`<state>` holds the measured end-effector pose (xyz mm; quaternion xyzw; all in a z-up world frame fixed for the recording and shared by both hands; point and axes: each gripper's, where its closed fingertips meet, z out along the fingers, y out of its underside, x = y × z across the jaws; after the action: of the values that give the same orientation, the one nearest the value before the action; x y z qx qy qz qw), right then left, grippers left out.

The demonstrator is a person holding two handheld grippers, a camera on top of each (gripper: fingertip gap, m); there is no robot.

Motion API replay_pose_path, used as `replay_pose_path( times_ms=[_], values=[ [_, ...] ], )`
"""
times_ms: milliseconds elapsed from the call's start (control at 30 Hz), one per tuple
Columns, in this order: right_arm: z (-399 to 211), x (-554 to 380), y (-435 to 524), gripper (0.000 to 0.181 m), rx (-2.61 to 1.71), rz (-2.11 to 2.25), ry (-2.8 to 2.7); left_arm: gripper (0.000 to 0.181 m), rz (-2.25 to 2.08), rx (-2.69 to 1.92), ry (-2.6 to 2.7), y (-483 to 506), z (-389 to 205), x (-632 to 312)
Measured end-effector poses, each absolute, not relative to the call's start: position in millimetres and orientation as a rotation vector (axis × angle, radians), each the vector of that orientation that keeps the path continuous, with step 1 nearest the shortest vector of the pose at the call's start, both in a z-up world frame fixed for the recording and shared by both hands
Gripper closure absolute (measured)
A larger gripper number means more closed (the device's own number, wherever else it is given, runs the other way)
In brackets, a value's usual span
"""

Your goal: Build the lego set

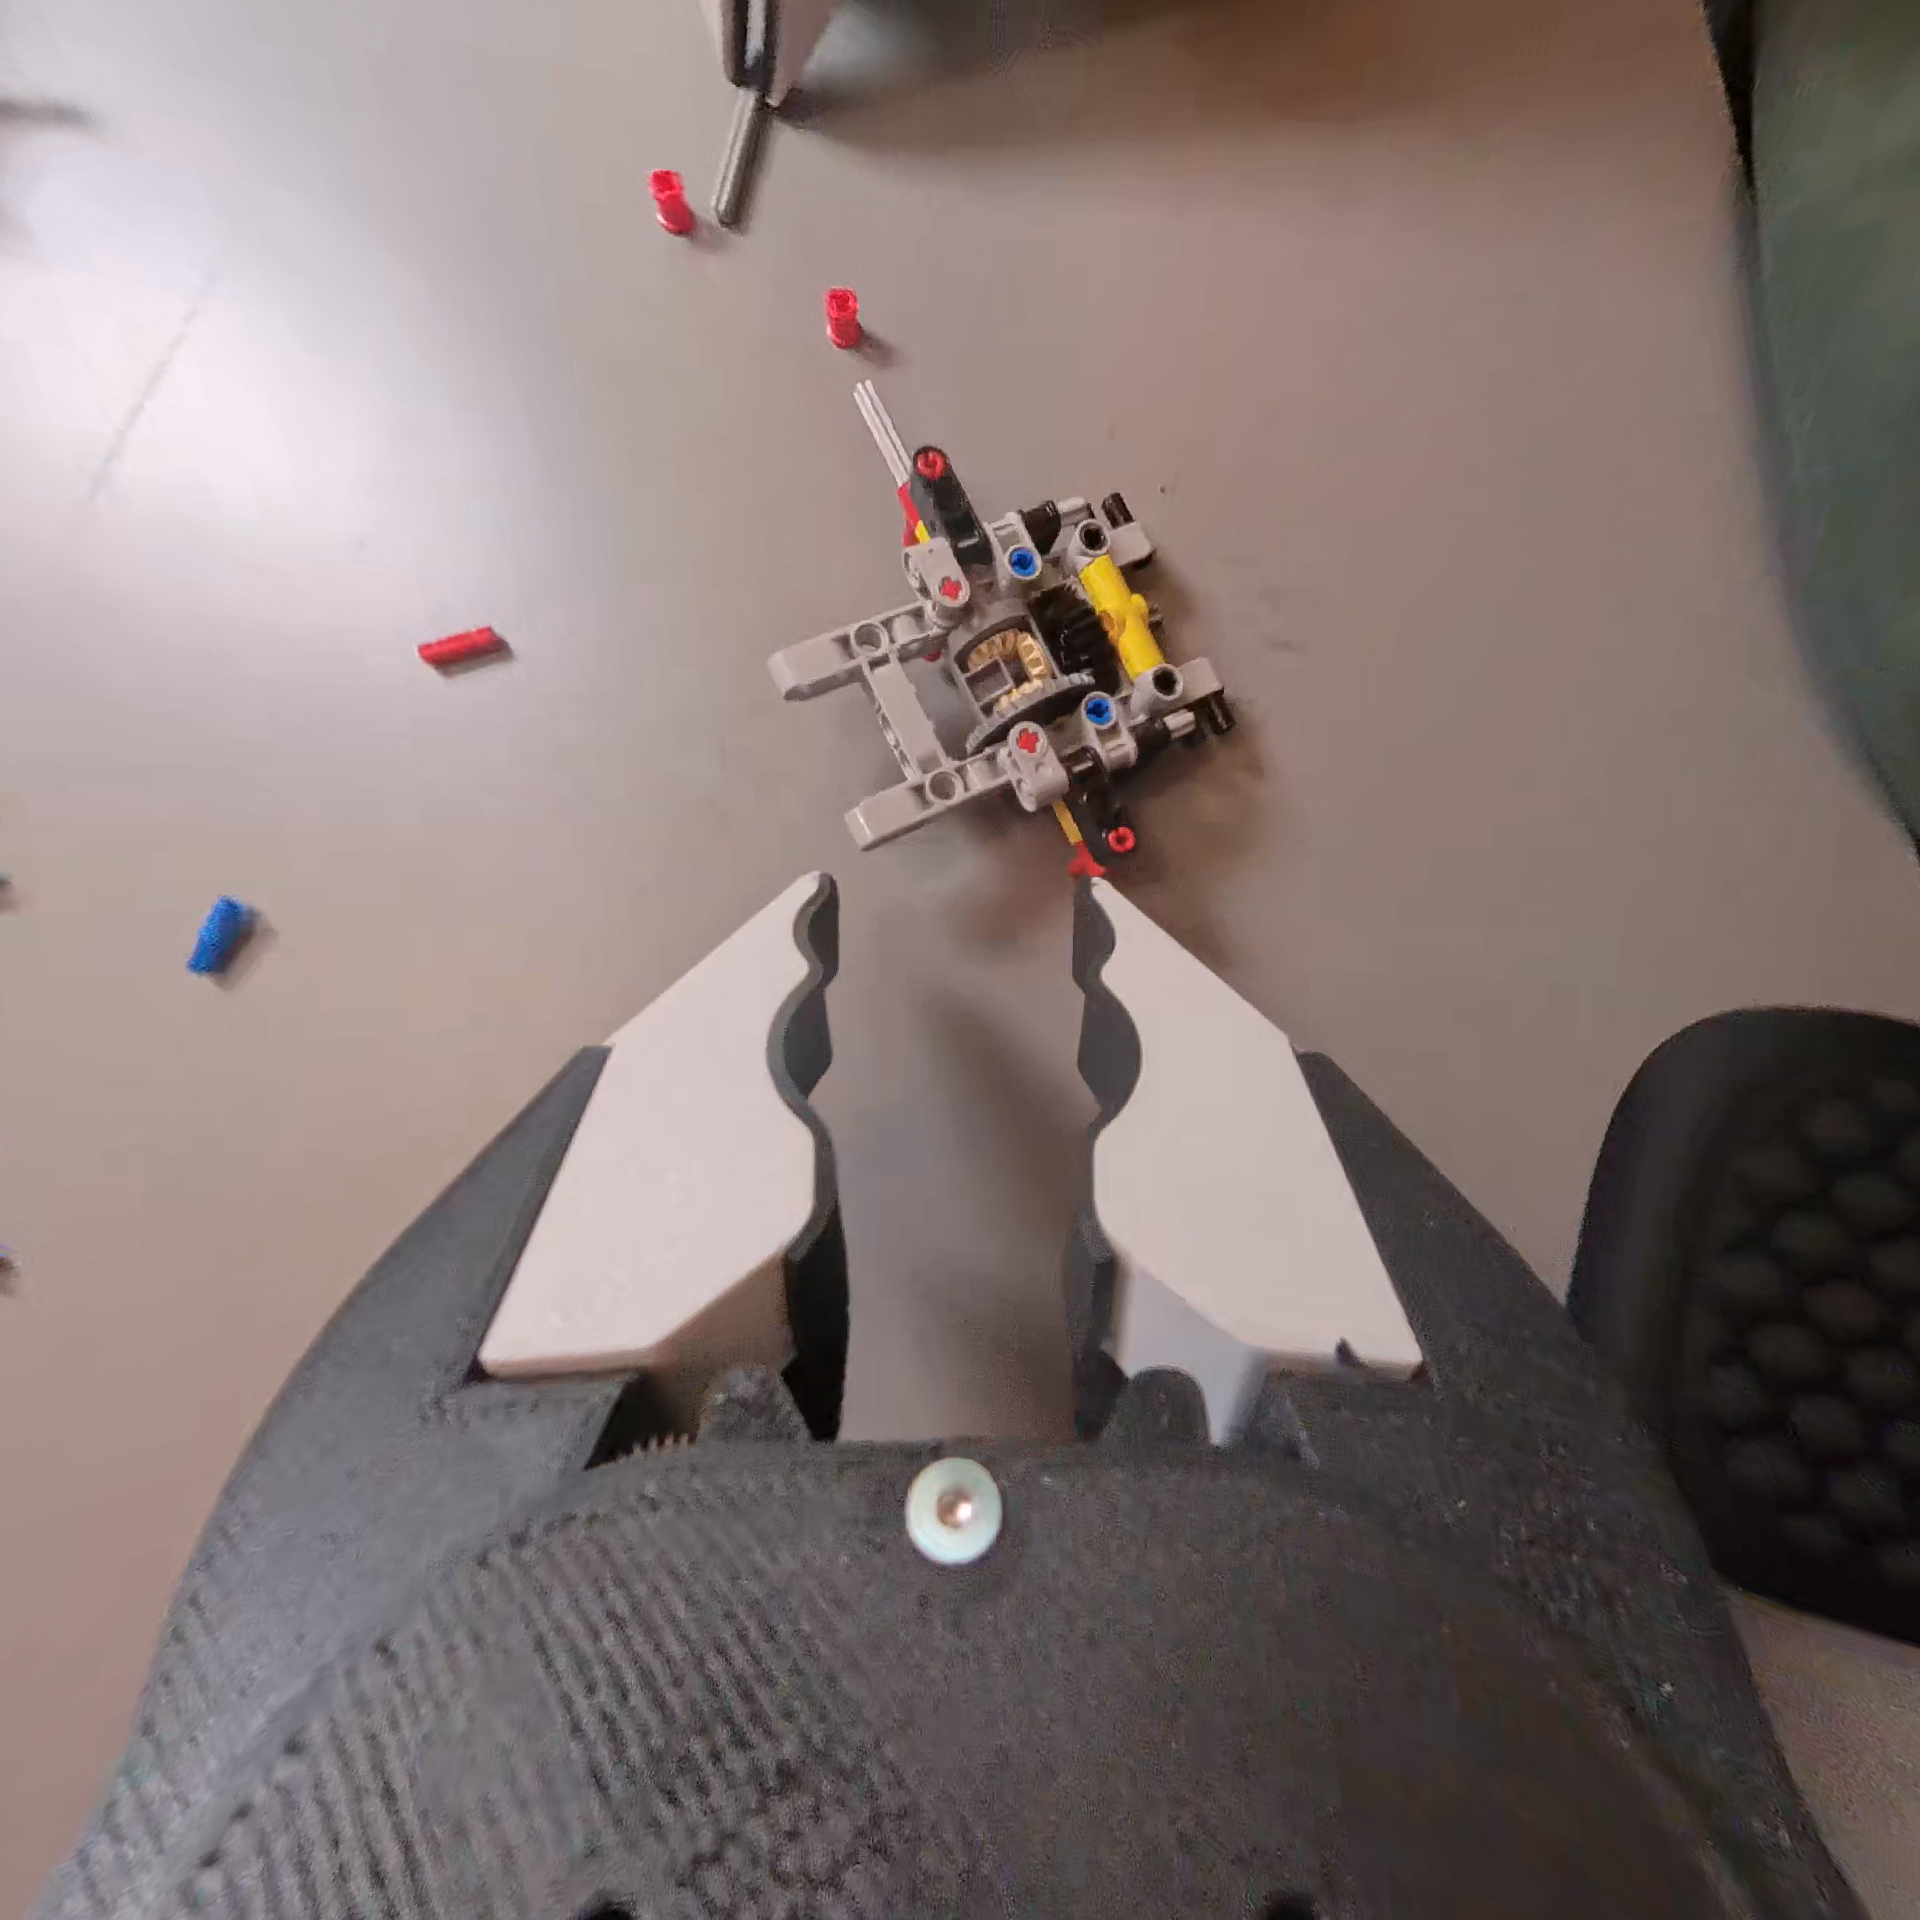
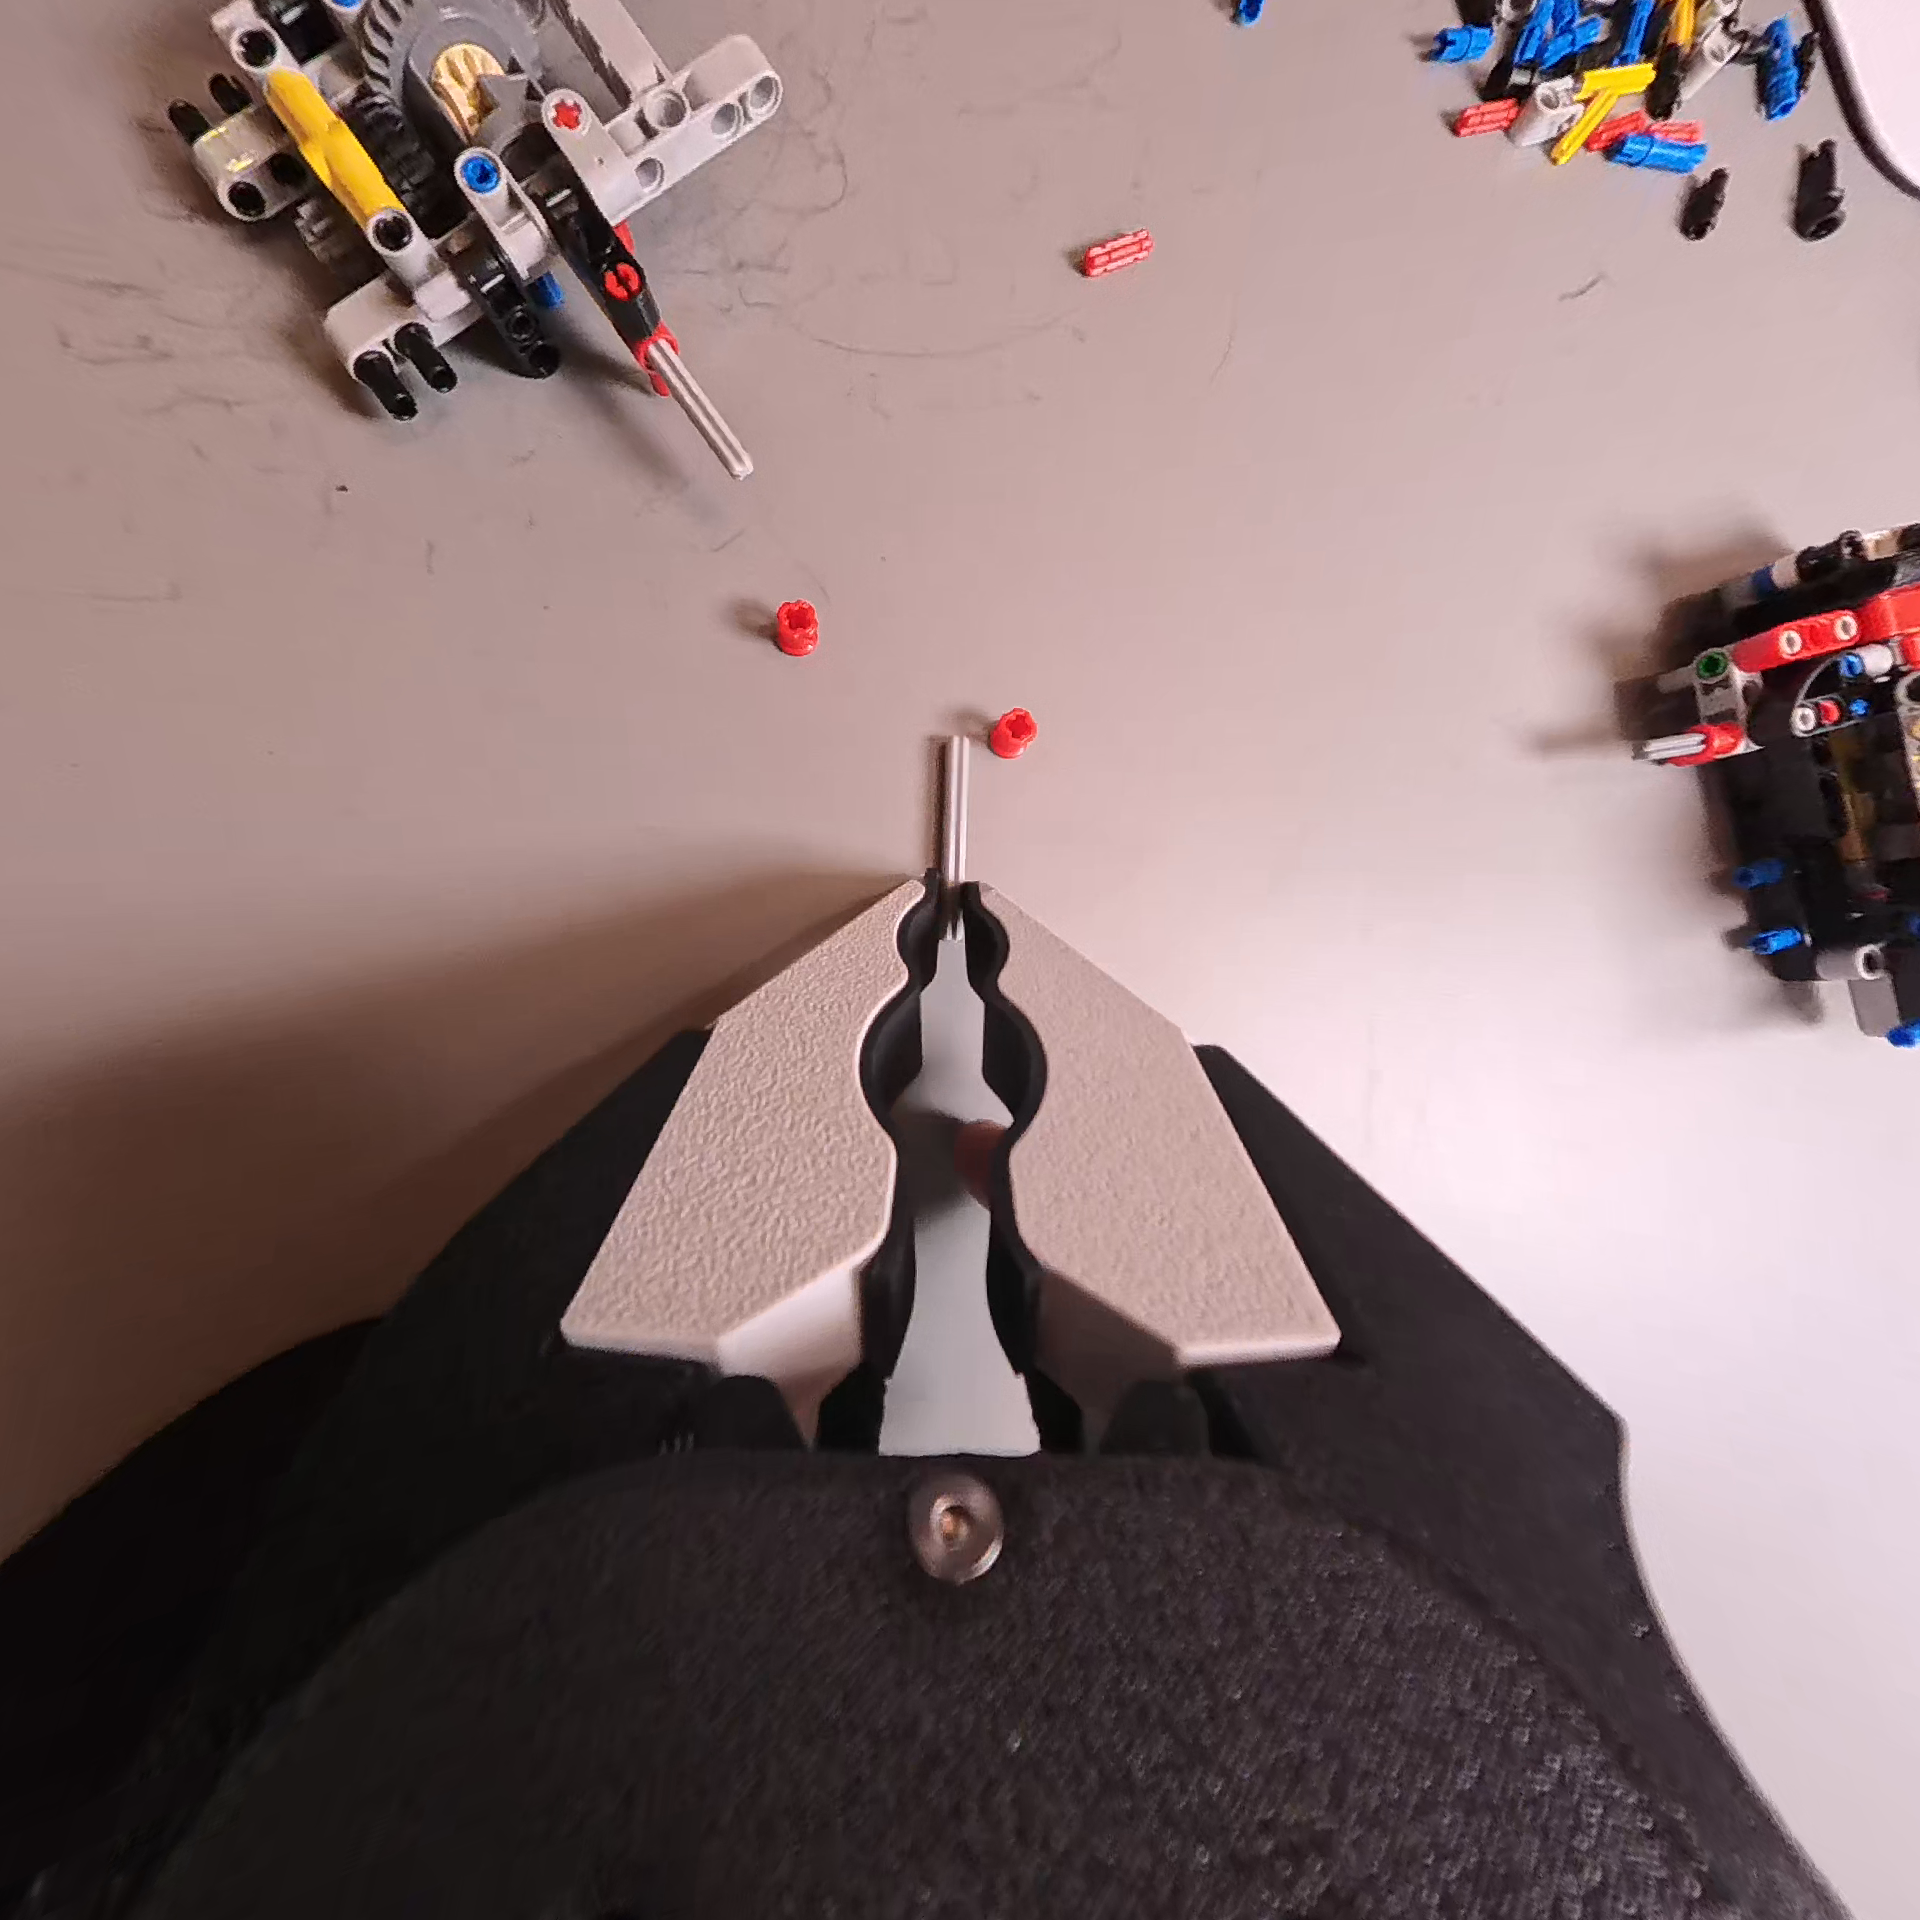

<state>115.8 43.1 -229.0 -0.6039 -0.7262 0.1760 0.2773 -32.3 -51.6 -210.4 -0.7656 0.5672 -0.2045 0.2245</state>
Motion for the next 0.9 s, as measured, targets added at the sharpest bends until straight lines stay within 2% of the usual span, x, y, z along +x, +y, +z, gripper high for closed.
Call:
replay_pose_path(
  times_ms=[267,467,533,700,900],
  values=[
    [-228,117,42,0.179,-1.612,0.511,-1.913,0.141,-0.290,-2.044,1.938,-43,-221,-33],
    [-227,119,41,0.179,-1.596,0.526,-1.907,0.162,-0.266,-2.028,1.853,-42,-223,-27],
    [-227,119,41,0.179,-1.591,0.525,-1.908,0.169,-0.262,-2.024,1.784,-40,-222,-25],
    [-226,119,40,0.179,-1.581,0.519,-1.900,0.172,-0.297,-2.120,1.506,-44,-223,-22],
    [-207,106,20,0.179,-1.503,0.673,-1.866,0.174,-0.393,-2.287,0.753,-45,-218,-29]
  ],
)
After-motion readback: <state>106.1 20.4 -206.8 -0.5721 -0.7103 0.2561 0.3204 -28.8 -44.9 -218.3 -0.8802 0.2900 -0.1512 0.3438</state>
